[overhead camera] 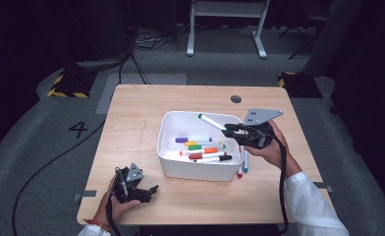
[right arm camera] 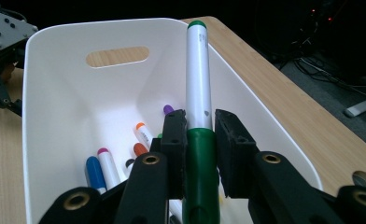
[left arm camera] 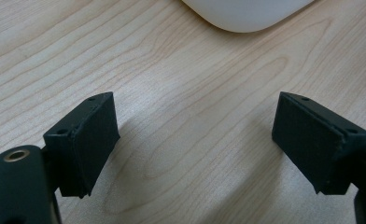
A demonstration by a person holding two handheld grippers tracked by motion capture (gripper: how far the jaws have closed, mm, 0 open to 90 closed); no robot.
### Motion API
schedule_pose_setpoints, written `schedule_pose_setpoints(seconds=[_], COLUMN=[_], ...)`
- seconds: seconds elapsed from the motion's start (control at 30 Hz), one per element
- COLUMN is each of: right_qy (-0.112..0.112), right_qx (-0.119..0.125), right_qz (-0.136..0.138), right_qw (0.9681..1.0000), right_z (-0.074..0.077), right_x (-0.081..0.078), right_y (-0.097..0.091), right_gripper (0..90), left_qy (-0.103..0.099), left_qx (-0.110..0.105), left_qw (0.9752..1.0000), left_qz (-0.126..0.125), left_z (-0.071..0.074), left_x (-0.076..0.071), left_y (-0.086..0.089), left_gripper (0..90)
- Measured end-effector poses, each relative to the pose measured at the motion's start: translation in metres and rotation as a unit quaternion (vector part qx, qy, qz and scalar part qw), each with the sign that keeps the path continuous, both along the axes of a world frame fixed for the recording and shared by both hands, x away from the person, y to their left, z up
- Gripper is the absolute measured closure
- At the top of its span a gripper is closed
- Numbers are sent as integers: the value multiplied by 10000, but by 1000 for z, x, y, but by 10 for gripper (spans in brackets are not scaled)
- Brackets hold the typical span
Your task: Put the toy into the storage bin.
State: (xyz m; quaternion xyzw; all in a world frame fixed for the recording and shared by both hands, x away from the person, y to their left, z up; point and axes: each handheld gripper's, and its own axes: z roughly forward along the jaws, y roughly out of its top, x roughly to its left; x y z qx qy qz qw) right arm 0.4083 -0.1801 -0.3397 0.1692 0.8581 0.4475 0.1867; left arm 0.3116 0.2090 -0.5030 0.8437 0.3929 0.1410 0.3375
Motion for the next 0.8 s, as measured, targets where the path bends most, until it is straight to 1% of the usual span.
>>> schedule_pose_setpoints(seconds=[0.03, 0.17, 0.27, 0.3, 0.43, 0.57, 0.63, 0.73, 0.8], right_qy=[48, 188, 328, 373, 498, 541, 621, 716, 779], right_qx=[-4, -189, -352, -452, -677, -932, -936, -1110, -1168], right_qz=[49, 229, 362, 425, 594, 725, 797, 920, 1008], right_qw=[10000, 9994, 9982, 9974, 9947, 9915, 9905, 9870, 9849], right_z=[-1, -6, -11, -14, -21, -25, -25, -27, -28], right_x=[1, 5, 7, 7, 6, 5, 4, 2, 0], right_y=[3, 18, 27, 31, 41, 48, 48, 48, 48], right_gripper=[748, 747, 747, 747, 747, 747, 747, 746, 746], left_qy=[6, -21, -12, -11, -10, 8, 6, -11, -10], left_qx=[-7, -1, -5, -5, -7, 8, 8, 10, 7], left_qw=[10000, 10000, 10000, 10000, 10000, 10000, 10000, 10000, 10000], left_qz=[1, -29, -31, -30, -32, -5, -8, -24, -22], left_z=[0, 0, 0, 0, 0, 0, 0, 0, 0], left_x=[0, 0, 0, 0, 0, -1, -1, 0, 0], left_y=[0, 0, 0, 0, 0, 0, 0, 0, 0], left_gripper=[147, 147, 147, 147, 147, 147, 147, 147, 147])
